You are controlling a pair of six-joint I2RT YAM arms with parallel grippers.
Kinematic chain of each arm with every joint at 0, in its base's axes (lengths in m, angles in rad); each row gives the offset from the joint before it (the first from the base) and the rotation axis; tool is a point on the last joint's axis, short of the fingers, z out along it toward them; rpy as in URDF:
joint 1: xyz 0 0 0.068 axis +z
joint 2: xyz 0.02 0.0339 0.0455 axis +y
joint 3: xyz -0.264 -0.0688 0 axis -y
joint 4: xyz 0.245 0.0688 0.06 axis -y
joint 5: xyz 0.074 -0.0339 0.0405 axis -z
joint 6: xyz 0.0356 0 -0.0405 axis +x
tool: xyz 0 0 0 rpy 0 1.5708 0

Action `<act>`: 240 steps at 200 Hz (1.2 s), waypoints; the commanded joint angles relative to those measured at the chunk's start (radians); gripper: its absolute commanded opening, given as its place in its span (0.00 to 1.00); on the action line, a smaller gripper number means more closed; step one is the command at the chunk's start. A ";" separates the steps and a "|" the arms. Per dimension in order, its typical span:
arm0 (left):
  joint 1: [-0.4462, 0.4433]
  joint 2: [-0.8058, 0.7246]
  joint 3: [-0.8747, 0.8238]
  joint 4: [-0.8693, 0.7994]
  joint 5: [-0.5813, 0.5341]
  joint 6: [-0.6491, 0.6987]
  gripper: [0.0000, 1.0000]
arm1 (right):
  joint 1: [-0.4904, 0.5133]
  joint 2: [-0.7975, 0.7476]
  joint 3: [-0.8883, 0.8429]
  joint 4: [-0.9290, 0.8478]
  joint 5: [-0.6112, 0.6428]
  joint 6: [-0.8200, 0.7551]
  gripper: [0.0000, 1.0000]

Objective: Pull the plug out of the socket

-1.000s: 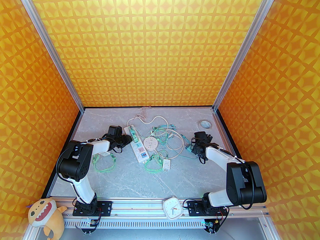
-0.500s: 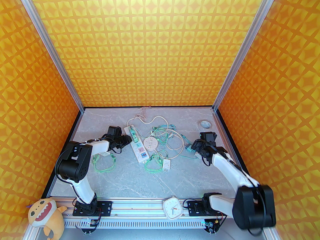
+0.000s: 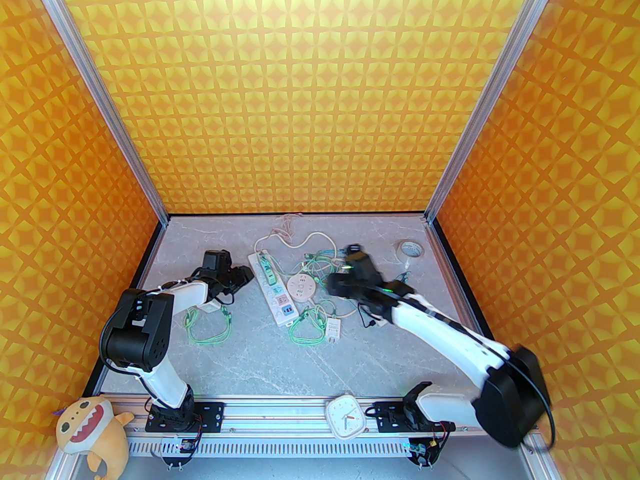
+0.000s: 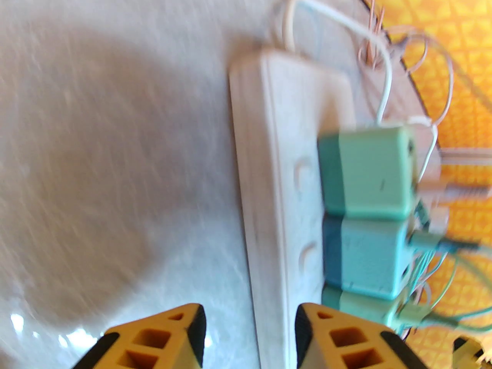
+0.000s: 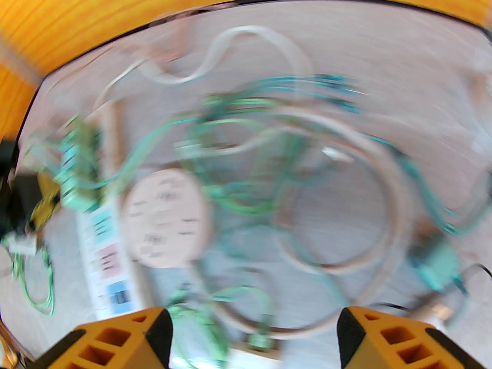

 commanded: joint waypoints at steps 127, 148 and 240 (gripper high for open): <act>0.002 0.169 0.044 0.155 0.078 -0.069 0.39 | 0.187 0.658 0.554 0.049 -0.016 -0.177 0.60; -0.002 0.173 0.047 0.141 0.077 -0.066 0.37 | 0.188 0.720 0.616 0.026 0.008 -0.183 0.58; -0.011 0.177 0.058 0.105 0.075 -0.057 0.36 | 0.184 0.882 0.772 -0.004 0.069 -0.231 0.48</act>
